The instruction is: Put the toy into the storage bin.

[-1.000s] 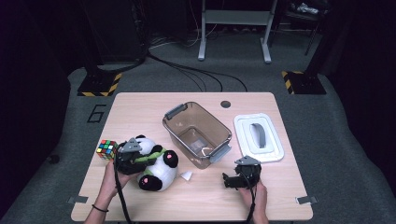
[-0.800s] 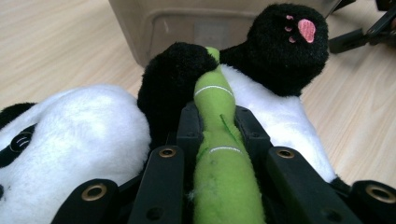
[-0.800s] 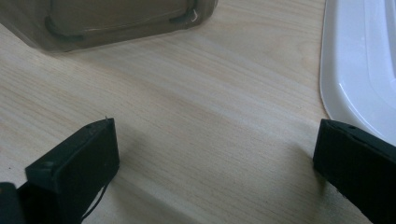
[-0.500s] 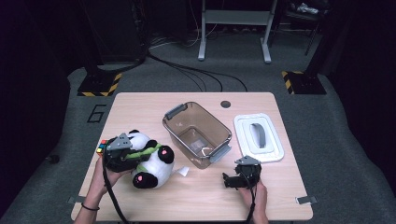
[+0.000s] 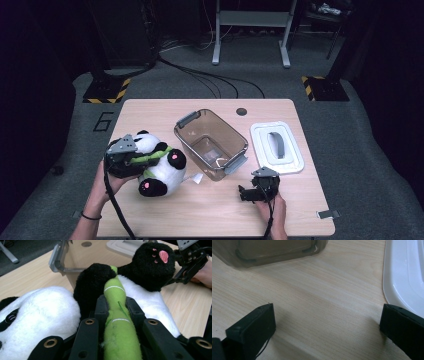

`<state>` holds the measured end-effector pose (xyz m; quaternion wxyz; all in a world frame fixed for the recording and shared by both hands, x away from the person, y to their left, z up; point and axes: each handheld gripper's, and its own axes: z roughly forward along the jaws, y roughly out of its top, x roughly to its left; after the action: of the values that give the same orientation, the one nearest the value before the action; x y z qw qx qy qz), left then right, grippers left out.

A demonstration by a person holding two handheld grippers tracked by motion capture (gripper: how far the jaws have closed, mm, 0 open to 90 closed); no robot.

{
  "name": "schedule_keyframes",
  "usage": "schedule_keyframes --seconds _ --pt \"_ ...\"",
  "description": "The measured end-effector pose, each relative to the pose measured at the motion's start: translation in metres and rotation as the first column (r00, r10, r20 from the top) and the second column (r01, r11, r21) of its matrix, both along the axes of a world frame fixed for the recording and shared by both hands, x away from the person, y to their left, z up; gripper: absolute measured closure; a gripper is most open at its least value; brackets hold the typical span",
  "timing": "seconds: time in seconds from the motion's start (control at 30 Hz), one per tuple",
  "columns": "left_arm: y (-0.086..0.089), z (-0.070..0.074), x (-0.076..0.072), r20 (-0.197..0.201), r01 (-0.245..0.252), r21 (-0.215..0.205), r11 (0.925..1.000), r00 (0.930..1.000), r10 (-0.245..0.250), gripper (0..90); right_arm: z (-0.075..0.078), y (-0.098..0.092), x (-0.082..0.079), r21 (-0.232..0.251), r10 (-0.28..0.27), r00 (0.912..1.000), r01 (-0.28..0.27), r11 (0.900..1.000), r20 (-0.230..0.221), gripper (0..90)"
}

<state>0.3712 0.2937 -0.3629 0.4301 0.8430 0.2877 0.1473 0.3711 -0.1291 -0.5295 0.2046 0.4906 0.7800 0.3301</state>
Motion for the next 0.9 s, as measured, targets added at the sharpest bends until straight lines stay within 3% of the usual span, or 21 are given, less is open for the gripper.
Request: schedule_keyframes --seconds 0.47,0.67,0.9 --pt "-0.005 0.039 0.009 0.053 0.03 -0.004 0.9995 0.9982 -0.03 75.4 0.0 0.0 0.0 0.0 0.0 1.0 0.0 1.0 0.0 0.0" --pt "-0.015 0.057 0.021 0.082 0.056 -0.007 0.9984 0.9951 -0.055 75.4 0.0 0.0 0.0 0.001 -0.001 1.0 0.001 1.0 0.0 0.0" --pt "-0.035 0.078 0.036 0.116 0.098 0.018 0.995 0.9882 -0.099 75.4 0.0 0.0 0.0 -0.001 -0.002 1.0 0.002 1.0 0.001 0.0"
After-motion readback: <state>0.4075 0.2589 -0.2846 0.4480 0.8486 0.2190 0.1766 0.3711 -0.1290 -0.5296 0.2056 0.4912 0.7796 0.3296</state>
